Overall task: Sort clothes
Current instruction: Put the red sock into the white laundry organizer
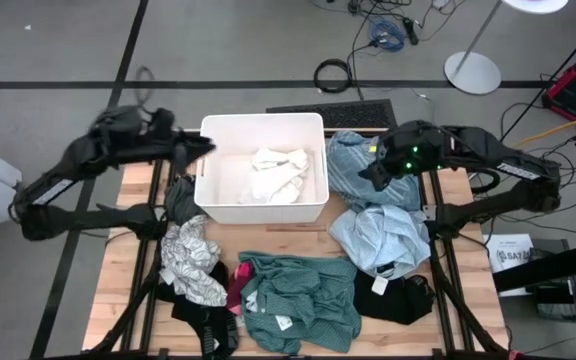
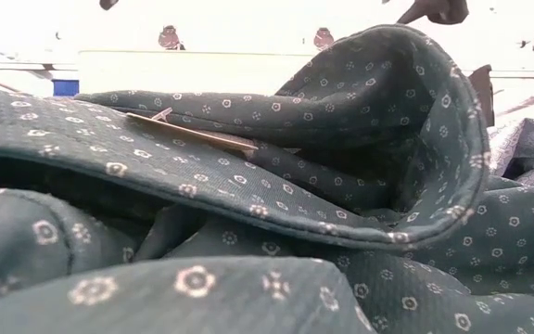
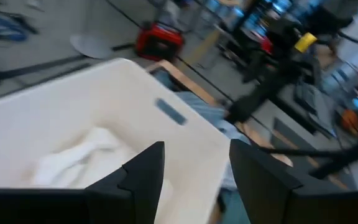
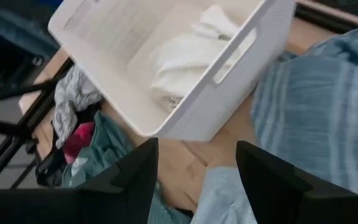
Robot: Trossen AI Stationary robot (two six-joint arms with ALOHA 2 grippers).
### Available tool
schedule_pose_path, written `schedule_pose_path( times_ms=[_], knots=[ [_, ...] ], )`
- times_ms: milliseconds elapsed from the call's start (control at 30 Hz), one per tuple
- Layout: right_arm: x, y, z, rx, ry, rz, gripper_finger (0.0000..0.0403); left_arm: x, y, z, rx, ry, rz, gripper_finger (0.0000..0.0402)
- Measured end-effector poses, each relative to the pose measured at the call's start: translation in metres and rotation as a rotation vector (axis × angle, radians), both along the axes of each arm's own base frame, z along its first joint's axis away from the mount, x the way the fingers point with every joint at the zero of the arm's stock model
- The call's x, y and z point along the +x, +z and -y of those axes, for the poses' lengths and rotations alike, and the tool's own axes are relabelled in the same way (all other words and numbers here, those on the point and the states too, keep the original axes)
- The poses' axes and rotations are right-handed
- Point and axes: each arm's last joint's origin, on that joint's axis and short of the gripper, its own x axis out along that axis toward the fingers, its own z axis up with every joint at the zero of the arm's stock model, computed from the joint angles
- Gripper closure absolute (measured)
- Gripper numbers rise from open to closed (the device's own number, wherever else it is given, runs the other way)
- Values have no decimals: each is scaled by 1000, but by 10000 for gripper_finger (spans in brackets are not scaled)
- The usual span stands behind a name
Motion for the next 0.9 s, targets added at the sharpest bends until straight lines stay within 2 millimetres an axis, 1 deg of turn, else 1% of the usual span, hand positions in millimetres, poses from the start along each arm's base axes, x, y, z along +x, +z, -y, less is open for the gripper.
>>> schedule_pose_path(
  times_ms=[100,200,333,400,533,667,767,900],
  knots=[
    [6,-3,-11,-2,65,-12,200,30,-1,7,8,-85,30,210],
    [11,-10,-25,-19,150,4,200,58,-4,22,8,-150,52,210],
    [16,-31,-44,-22,269,8,200,85,-12,46,41,-139,39,210],
    [16,-46,-55,-20,354,-6,200,96,-18,58,43,-119,18,210],
    [15,-80,-70,-19,507,-4,200,112,-31,85,21,-154,-23,210],
    [12,-106,-73,28,614,50,200,128,-51,113,-58,-216,-108,210],
    [6,-119,-74,57,675,49,200,133,-61,134,-173,-271,-142,210],
    [-1,-130,-74,48,724,36,200,133,-71,161,-301,-290,-191,210]
  ],
)
